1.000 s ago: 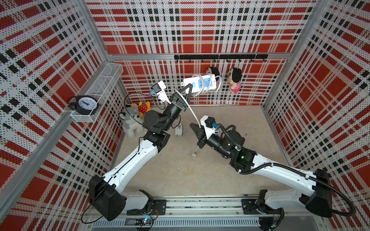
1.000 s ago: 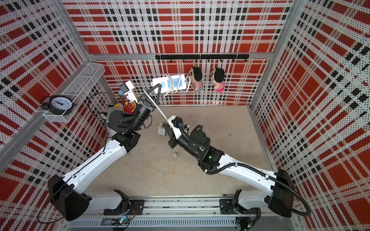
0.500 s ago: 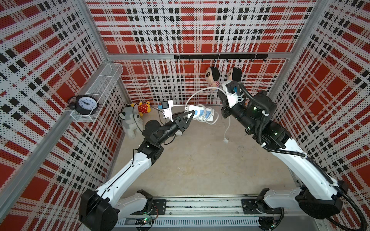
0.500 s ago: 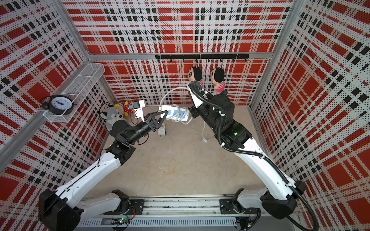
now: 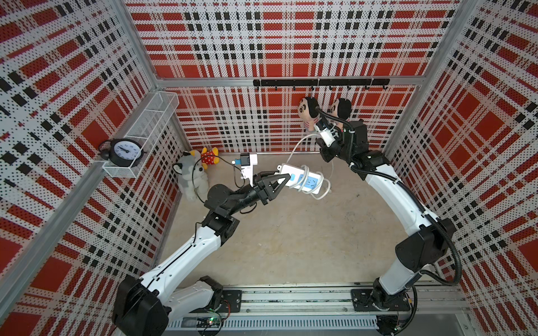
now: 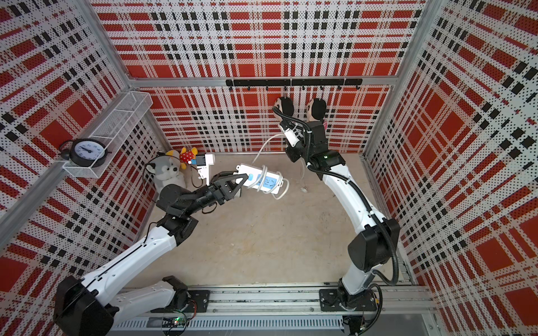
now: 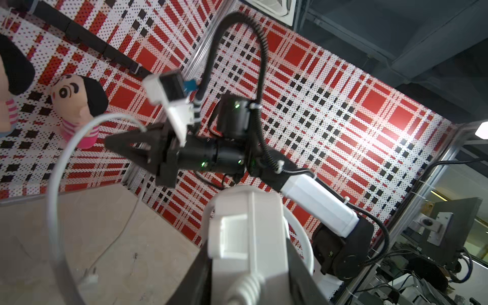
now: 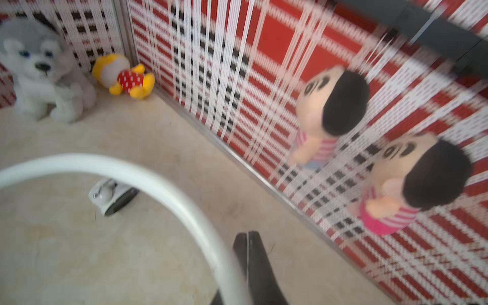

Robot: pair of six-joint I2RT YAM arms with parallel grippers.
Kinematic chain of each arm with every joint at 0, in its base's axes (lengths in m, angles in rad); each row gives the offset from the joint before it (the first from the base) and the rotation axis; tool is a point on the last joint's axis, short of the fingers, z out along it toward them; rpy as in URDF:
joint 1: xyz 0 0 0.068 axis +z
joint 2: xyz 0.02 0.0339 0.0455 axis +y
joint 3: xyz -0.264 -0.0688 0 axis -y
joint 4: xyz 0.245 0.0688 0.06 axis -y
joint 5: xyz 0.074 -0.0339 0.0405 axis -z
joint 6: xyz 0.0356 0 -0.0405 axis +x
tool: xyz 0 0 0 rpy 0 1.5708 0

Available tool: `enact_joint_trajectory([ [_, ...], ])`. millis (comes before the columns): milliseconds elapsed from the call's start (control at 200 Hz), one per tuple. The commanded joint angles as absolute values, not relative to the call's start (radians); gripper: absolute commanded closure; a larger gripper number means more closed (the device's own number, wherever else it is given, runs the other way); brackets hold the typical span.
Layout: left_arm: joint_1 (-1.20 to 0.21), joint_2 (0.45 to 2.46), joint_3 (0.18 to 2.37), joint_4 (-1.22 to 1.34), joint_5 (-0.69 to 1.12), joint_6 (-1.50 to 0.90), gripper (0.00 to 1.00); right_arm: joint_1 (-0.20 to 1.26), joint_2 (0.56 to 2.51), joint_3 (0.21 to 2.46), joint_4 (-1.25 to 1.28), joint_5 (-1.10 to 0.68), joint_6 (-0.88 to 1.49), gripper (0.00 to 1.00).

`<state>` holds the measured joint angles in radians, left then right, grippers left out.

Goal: Unwrap the cord wrapped around the power strip
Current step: Unwrap the power cord from the power strip.

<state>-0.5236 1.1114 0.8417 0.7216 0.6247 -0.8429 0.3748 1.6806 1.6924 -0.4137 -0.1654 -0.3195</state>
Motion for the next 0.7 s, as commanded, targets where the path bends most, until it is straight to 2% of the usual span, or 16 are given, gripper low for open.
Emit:
enact_joint_trajectory([
  [0, -0.530, 1.118, 0.901, 0.894, 0.600, -0.880, 1.00, 0.374, 1.619, 1.515, -0.307, -0.264, -0.315, 1.00],
  [421, -0.506, 1.203, 0.833, 1.078, 0.252, -0.923, 1.00, 0.374, 1.410, 0.984, -0.099, -0.351, -0.157, 1.00],
  [466, -0.499, 1.215, 0.821, 1.108, 0.239, -0.942, 1.00, 0.375, 1.379, 0.940, -0.084, -0.355, -0.137, 0.85],
  [521, -0.493, 1.231, 0.809, 1.151, 0.235, -0.970, 1.00, 0.376, 1.333, 0.889, -0.070, -0.348, -0.110, 0.59],
  [561, -0.490, 1.240, 0.805, 1.172, 0.238, -0.984, 1.00, 0.376, 1.290, 0.856, -0.063, -0.342, -0.099, 0.47],
  [631, -0.489, 1.251, 0.804, 1.170, 0.238, -0.989, 1.00, 0.377, 1.189, 0.804, -0.051, -0.320, -0.085, 0.33],
  [696, -0.489, 1.254, 0.801, 1.159, 0.235, -0.988, 1.00, 0.376, 1.077, 0.773, -0.037, -0.307, -0.090, 0.26],
])
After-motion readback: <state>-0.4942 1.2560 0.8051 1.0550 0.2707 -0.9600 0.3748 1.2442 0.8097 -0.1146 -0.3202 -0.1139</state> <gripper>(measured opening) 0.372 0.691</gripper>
